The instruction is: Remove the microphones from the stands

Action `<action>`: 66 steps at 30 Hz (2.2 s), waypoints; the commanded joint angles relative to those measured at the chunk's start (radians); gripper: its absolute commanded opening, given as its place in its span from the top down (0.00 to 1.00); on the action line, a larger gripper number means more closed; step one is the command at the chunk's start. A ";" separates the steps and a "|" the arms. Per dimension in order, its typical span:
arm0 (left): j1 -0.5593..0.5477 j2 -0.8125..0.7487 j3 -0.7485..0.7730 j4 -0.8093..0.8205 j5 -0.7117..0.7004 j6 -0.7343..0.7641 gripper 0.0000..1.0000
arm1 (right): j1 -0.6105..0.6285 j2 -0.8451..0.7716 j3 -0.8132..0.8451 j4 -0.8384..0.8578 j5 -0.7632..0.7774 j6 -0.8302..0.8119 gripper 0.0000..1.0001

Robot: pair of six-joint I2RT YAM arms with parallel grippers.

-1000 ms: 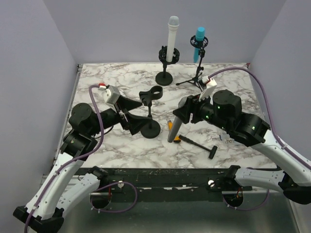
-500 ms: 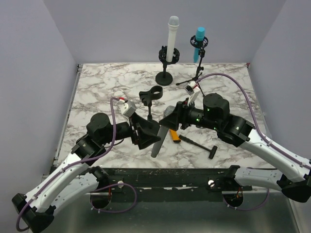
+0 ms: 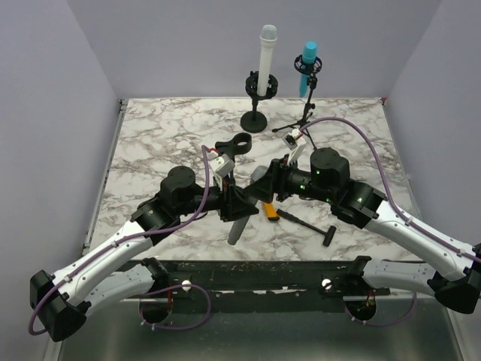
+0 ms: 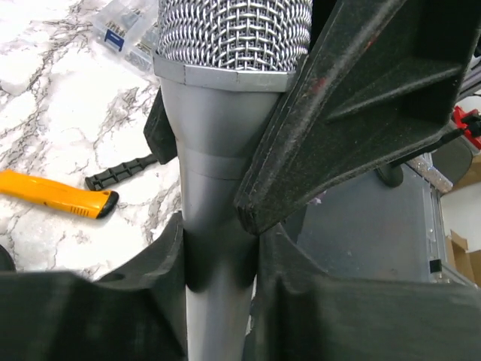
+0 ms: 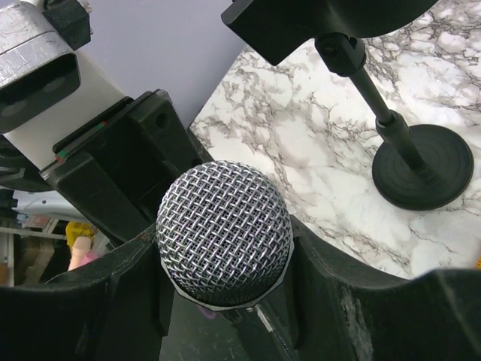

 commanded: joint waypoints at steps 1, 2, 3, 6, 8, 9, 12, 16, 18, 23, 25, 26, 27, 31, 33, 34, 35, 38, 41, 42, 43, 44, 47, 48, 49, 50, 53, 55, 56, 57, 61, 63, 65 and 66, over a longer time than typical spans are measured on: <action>0.010 -0.016 0.026 -0.101 -0.079 -0.023 1.00 | 0.014 -0.025 -0.018 -0.023 0.031 -0.025 0.47; 0.010 -0.025 0.016 -0.131 -0.079 -0.027 1.00 | 0.014 -0.027 -0.012 -0.041 0.064 -0.036 0.32; 0.010 -0.033 0.005 -0.182 -0.079 -0.028 1.00 | 0.014 -0.030 -0.008 -0.055 0.087 -0.050 0.18; 0.011 -0.077 -0.029 -0.354 -0.152 -0.038 1.00 | 0.014 -0.049 -0.003 -0.080 0.161 -0.078 0.00; 0.020 -0.135 -0.069 -0.447 -0.224 -0.102 1.00 | 0.014 -0.073 -0.008 -0.089 0.199 -0.098 0.00; 0.029 -0.170 -0.093 -0.486 -0.259 -0.167 1.00 | 0.014 -0.081 -0.010 -0.093 0.243 -0.109 0.00; 0.072 -0.249 -0.177 -0.557 -0.291 -0.305 1.00 | 0.014 -0.110 -0.014 -0.101 0.298 -0.136 0.00; 0.139 -0.287 -0.235 -0.662 -0.367 -0.415 1.00 | 0.014 -0.127 -0.012 -0.110 0.322 -0.161 0.00; 0.197 -0.265 -0.231 -0.698 -0.407 -0.409 1.00 | 0.013 -0.128 -0.016 -0.110 0.318 -0.167 0.00; 0.305 -0.140 -0.206 -0.601 -0.503 -0.303 1.00 | 0.013 -0.127 -0.026 -0.125 0.309 -0.163 0.00; 0.313 -0.045 -0.206 -0.507 -0.519 -0.237 1.00 | 0.013 -0.130 -0.032 -0.125 0.304 -0.157 0.00; 0.314 0.010 -0.207 -0.468 -0.520 -0.265 1.00 | 0.014 -0.133 -0.032 -0.128 0.300 -0.154 0.00; 0.315 0.056 -0.205 -0.429 -0.512 -0.171 1.00 | 0.013 -0.136 -0.032 -0.132 0.296 -0.151 0.00; 0.316 0.208 -0.202 -0.308 -0.458 -0.031 1.00 | 0.013 -0.155 -0.043 -0.143 0.302 -0.146 0.00; 0.318 0.255 -0.199 -0.277 -0.444 -0.012 1.00 | 0.014 -0.159 -0.045 -0.148 0.311 -0.147 0.00; 0.318 0.276 -0.191 -0.273 -0.439 -0.016 1.00 | 0.013 -0.161 -0.045 -0.150 0.313 -0.147 0.00; 0.318 0.302 -0.190 -0.272 -0.435 -0.027 1.00 | 0.013 -0.161 -0.043 -0.153 0.314 -0.147 0.00; 0.326 0.359 -0.201 -0.256 -0.417 -0.060 0.96 | 0.014 -0.160 -0.040 -0.156 0.315 -0.150 0.00; 0.333 0.407 -0.198 -0.240 -0.417 -0.075 0.87 | 0.013 -0.159 -0.040 -0.158 0.323 -0.156 0.00; 0.334 0.419 -0.196 -0.236 -0.421 -0.078 0.81 | 0.014 -0.160 -0.041 -0.158 0.325 -0.157 0.00; 0.334 0.427 -0.192 -0.236 -0.423 -0.079 0.77 | 0.014 -0.160 -0.043 -0.158 0.327 -0.157 0.00; 0.334 0.434 -0.189 -0.236 -0.425 -0.079 0.74 | 0.014 -0.159 -0.043 -0.158 0.328 -0.158 0.00; 0.334 0.433 -0.187 -0.245 -0.435 -0.085 0.61 | 0.013 -0.159 -0.049 -0.158 0.329 -0.161 0.00; 0.334 0.424 -0.191 -0.248 -0.438 -0.088 0.56 | 0.013 -0.159 -0.051 -0.160 0.332 -0.160 0.00; 0.334 0.412 -0.195 -0.254 -0.443 -0.091 0.53 | 0.013 -0.159 -0.052 -0.162 0.333 -0.160 0.00; 0.334 0.399 -0.201 -0.257 -0.446 -0.092 0.49 | 0.013 -0.158 -0.055 -0.161 0.335 -0.159 0.00; 0.335 0.357 -0.211 -0.268 -0.459 -0.095 0.42 | 0.013 -0.159 -0.068 -0.154 0.333 -0.154 0.00; 0.334 0.338 -0.215 -0.278 -0.463 -0.095 0.39 | 0.013 -0.156 -0.080 -0.145 0.330 -0.151 0.00; 0.335 0.334 -0.214 -0.285 -0.464 -0.095 0.38 | 0.014 -0.152 -0.085 -0.139 0.327 -0.148 0.00; 0.335 0.329 -0.214 -0.289 -0.461 -0.094 0.37 | 0.013 -0.149 -0.090 -0.135 0.323 -0.146 0.00; 0.335 0.291 -0.215 -0.304 -0.450 -0.085 0.35 | 0.013 -0.131 -0.107 -0.117 0.312 -0.133 0.00; 0.335 0.255 -0.216 -0.309 -0.441 -0.083 0.34 | 0.013 -0.126 -0.121 -0.100 0.310 -0.127 0.00; 0.335 0.214 -0.216 -0.315 -0.421 -0.080 0.31 | 0.015 -0.117 -0.144 -0.075 0.309 -0.121 0.00; 0.335 0.191 -0.216 -0.320 -0.412 -0.079 0.30 | 0.013 -0.109 -0.156 -0.062 0.308 -0.117 0.00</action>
